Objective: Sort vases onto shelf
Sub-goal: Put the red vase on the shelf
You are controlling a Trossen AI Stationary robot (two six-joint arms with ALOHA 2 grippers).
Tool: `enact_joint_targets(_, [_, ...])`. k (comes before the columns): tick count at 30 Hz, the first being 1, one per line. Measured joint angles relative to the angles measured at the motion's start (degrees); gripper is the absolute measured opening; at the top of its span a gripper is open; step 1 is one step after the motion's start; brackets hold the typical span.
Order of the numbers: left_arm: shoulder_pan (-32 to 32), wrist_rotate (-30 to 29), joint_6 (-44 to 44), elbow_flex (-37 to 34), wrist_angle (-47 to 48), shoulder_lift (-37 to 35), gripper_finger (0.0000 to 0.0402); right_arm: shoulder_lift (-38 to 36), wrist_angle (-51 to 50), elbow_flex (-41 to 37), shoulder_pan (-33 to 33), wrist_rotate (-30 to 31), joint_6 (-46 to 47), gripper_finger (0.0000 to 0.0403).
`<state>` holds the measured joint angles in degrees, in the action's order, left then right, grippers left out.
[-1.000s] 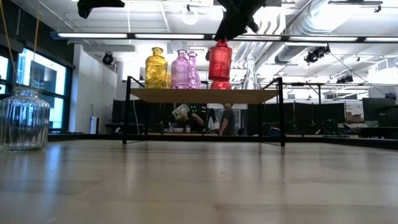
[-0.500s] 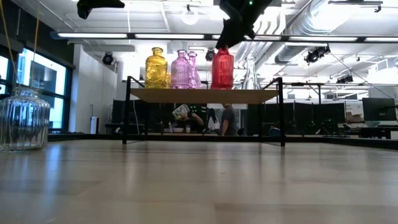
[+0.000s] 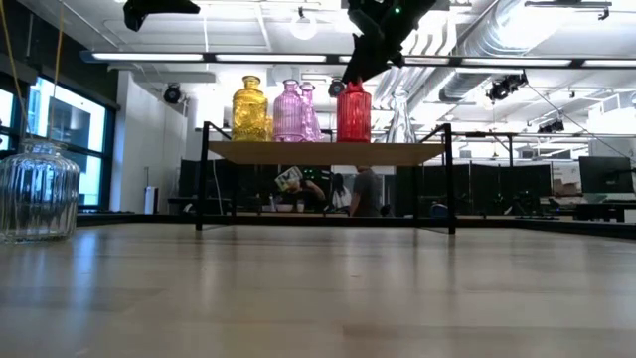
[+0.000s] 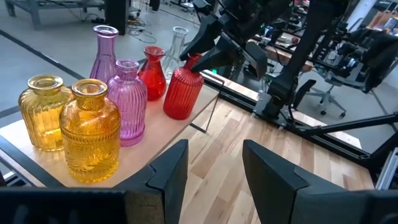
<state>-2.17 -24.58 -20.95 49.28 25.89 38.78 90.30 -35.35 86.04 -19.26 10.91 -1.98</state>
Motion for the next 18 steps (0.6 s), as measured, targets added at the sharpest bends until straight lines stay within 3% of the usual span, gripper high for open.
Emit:
enact_joint_targets(9, [0.0,-0.02,0.02,0.0,0.0,0.0,0.0145,0.04,0.32,-0.02,-0.29,0.03,-1.67,0.01])
enact_joint_targets(18, [0.0,-0.02,0.04,0.0,0.0,0.0,0.0145,0.09,0.42,-0.07,-0.37,1.01,-2.61,0.0137])
